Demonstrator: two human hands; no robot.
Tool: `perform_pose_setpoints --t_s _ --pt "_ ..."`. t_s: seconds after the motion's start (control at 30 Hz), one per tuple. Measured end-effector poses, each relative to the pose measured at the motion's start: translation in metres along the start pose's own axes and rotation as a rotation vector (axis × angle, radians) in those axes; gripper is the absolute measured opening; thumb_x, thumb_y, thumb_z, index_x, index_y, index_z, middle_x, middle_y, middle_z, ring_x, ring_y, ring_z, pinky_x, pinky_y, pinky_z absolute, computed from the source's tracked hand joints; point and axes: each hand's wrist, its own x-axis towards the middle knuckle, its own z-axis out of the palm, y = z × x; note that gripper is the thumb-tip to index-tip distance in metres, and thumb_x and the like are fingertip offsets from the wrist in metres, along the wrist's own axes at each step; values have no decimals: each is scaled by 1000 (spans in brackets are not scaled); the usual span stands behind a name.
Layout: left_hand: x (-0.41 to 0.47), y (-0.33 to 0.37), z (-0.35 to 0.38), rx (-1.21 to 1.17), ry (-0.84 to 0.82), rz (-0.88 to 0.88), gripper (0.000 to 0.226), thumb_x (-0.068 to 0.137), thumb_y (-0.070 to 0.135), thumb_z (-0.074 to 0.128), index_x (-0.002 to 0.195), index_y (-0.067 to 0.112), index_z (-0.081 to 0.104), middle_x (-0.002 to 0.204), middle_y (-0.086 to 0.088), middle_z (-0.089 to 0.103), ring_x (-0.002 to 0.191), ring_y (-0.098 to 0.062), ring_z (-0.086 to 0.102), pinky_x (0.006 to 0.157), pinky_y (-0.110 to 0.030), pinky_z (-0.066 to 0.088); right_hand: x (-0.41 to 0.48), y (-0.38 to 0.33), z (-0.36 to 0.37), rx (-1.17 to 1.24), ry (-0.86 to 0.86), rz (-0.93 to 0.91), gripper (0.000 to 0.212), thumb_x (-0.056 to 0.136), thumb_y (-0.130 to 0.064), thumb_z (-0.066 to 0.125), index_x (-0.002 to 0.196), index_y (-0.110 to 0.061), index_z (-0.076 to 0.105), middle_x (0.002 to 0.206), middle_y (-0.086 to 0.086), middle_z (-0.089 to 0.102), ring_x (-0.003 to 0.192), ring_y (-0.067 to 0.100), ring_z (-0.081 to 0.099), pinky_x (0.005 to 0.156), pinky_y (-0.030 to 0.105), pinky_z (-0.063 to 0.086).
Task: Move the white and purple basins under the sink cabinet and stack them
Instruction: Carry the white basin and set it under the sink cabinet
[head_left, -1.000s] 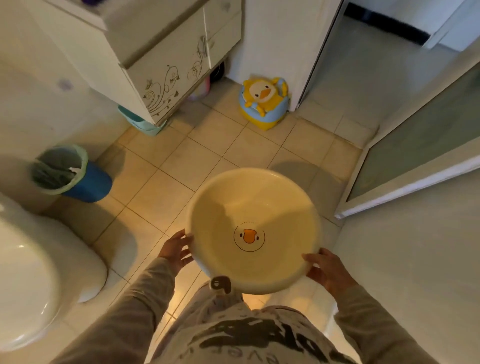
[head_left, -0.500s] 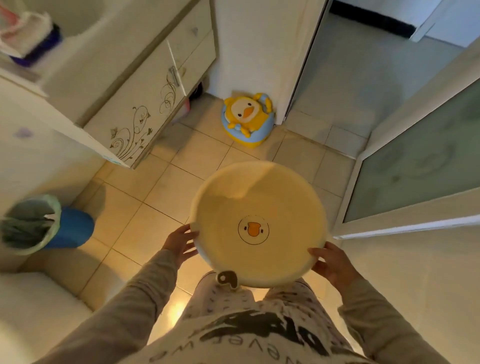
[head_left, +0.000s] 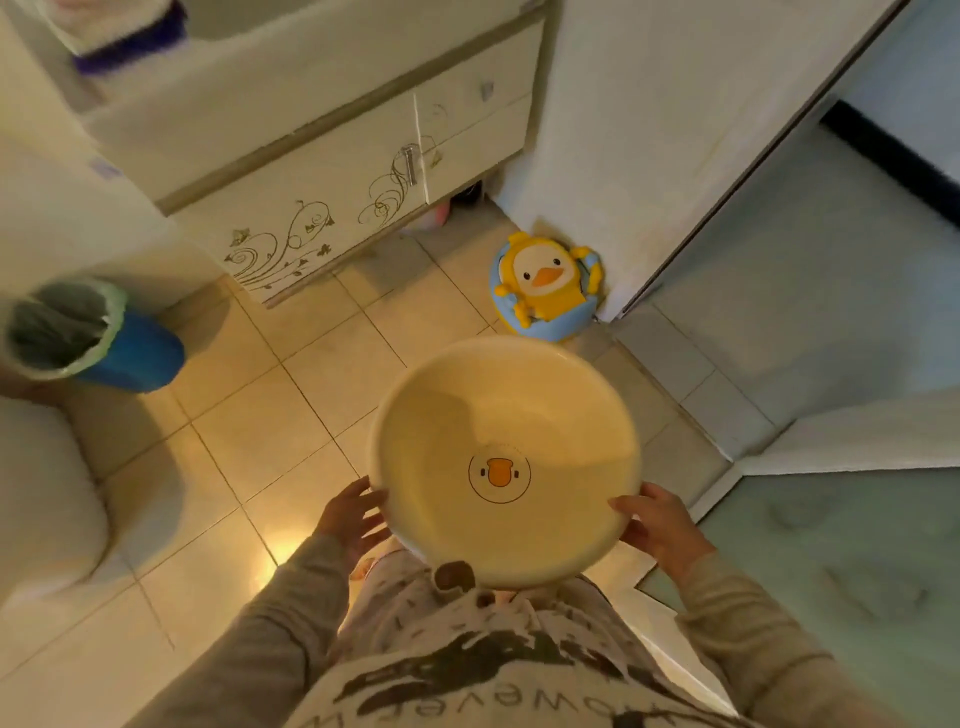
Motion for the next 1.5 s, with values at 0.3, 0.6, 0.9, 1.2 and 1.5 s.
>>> perform_pose_setpoints --t_s 0.3,0.6,0.9,1.2,1.5 --pt "4 7 38 -185 85 -29 22 89 4 50 108 14 56 88 -9 61 80 -28 56 73 -40 50 60 -99 15 -258 -121 -31 38 84 6 56 122 4 54 109 22 59 88 31 57 66 36 51" --pt "51 81 52 -231 146 -49 31 86 1 56 114 13 54 91 -8 60 81 -27 57 74 -42 52 117 -175 80 -331 -159 18 43 84 7 56 127 6 52 117 26 59 99 35 56 74 41 52" --pt "84 147 59 -237 209 -97 41 88 1 51 129 8 52 83 -7 58 80 -26 54 82 -42 46 158 -230 136 -396 -192 66 40 84 5 55 124 2 53 109 19 59 92 32 58 68 38 52" --pt "123 140 75 -357 266 -170 42 90 4 49 132 2 49 81 -9 55 91 -29 50 84 -41 42 227 -258 169 -569 -247 143 38 83 4 58 119 -6 54 112 19 59 99 33 56 64 36 50" --pt "263 76 94 -469 329 -240 41 88 -1 52 128 2 51 82 -9 58 74 -25 55 69 -34 48 383 -216 214 -724 -231 135 36 83 3 58 116 -10 56 105 13 62 86 23 60 62 33 49"
